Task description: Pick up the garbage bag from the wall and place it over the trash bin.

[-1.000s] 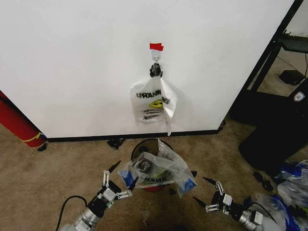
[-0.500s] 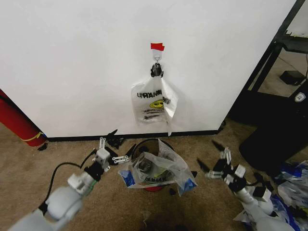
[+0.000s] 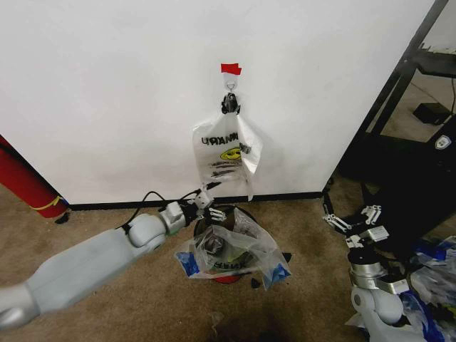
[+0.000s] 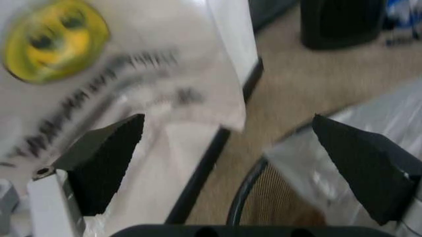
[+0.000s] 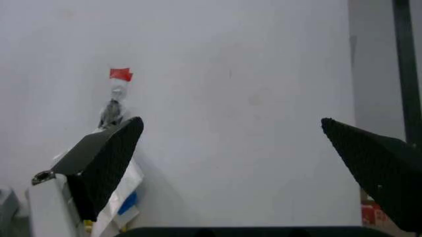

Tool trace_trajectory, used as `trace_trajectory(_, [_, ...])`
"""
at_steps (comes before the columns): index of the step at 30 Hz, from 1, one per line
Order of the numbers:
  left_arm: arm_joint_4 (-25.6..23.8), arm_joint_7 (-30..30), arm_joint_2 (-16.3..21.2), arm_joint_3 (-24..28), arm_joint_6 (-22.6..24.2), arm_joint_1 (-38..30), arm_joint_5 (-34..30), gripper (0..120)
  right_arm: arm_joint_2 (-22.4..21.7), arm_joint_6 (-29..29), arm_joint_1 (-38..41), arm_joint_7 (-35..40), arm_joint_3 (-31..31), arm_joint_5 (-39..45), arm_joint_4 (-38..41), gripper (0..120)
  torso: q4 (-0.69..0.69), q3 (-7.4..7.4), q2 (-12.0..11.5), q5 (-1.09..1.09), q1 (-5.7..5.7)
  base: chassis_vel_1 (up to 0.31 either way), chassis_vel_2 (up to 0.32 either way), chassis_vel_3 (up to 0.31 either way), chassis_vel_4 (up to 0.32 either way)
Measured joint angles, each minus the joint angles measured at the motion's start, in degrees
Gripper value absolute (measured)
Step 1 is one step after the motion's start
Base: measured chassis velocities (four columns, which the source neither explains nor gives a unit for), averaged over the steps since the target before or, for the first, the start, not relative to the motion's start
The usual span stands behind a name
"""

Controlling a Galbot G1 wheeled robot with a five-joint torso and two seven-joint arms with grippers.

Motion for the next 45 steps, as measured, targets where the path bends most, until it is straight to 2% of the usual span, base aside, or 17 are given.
trace_trajectory(2, [0.44, 0.98, -0.19, 0.74, 1.38, -1.0, 0.1, 100, 0.06, 0.0, -0.12, 0.1, 0.26, 0.01, 0.02, 100, 0.0, 0.0, 0.0, 0.0, 0.0, 0.0, 0.0, 0.0, 0.0])
trace_trajectory(6, [0.72, 4.15, -0.22, 3.27, 7.28, -4.4, 0.05, 100, 0.16, 0.02, -0.32, 0.22, 0.65, 0.1, -0.29, 100, 0.0, 0.0, 0.0, 0.01, 0.0, 0.0, 0.0, 0.0, 0.0])
trace_trajectory(17, [4.28, 9.07, -1.7, 5.86, 14.41, -8.14, 0.43, 94, 0.65, 0.06, -0.78, 0.91, 0.02, 0.24, -1.17, 100, -0.01, 0.0, 0.0, 0.0, 0.0, 0.0, 0.0, 0.0, 0.0])
trace_trajectory(21, [5.05, 8.96, -2.56, 6.42, 17.55, -8.46, 0.84, 79, 1.14, 0.11, -1.16, 0.91, -0.43, 0.23, -1.17, 100, -0.01, 0.0, 0.0, 0.0, -0.01, 0.0, 0.0, 0.0, 0.0])
trace_trajectory(23, [5.15, 8.58, -2.78, 6.48, 18.27, -8.44, 0.87, 76, 1.19, 0.13, -1.25, 0.91, -0.51, 0.21, -1.17, 100, -0.01, 0.0, 0.0, -0.01, 0.0, 0.0, 0.0, 0.0, 0.0])
trace_trajectory(29, [5.07, 4.34, -3.96, 6.38, 23.79, -7.78, 0.16, 50, 1.04, 0.14, -1.68, 0.88, -0.71, 0.16, -1.31, 100, -0.01, -0.01, 0.0, -0.01, -0.01, 0.0, 0.0, 0.0, 0.0])
trace_trajectory(31, [4.88, 3.9, -3.99, 6.33, 24.34, -7.71, -0.15, 47, 0.98, 0.14, -1.69, 0.88, -0.73, 0.16, -1.37, 100, -0.01, -0.01, 0.0, 0.0, 0.0, 0.0, 0.0, 0.0, 0.0])
trace_trajectory(38, [0.34, 3.16, -2.92, 4.61, 29.96, -6.72, -4.4, 18, 0.93, 0.14, -1.46, 1.03, -1.31, 0.03, -2.38, 100, 0.0, -0.01, 0.0, 0.02, 0.0, 0.0, 0.0, 0.0, 0.0])
trace_trajectory(39, [0.34, 3.16, -2.92, 4.61, 29.96, -6.72, -4.4, 18, 0.93, 0.14, -1.46, 1.03, -1.31, 0.03, -2.38, 100, 0.0, -0.01, 0.0, 0.02, 0.0, 0.0, 0.0, 0.0, 0.0])
trace_trajectory(45, [-4.91, -1.8, -1.18, -0.22, 38.89, -3.78, -11.29, 4, 0.76, 0.14, -0.95, 1.4, -1.85, -0.03, -2.83, 100, -0.03, -0.01, 0.01, -0.03, 0.0, 0.0, 0.0, 0.0, 0.0])
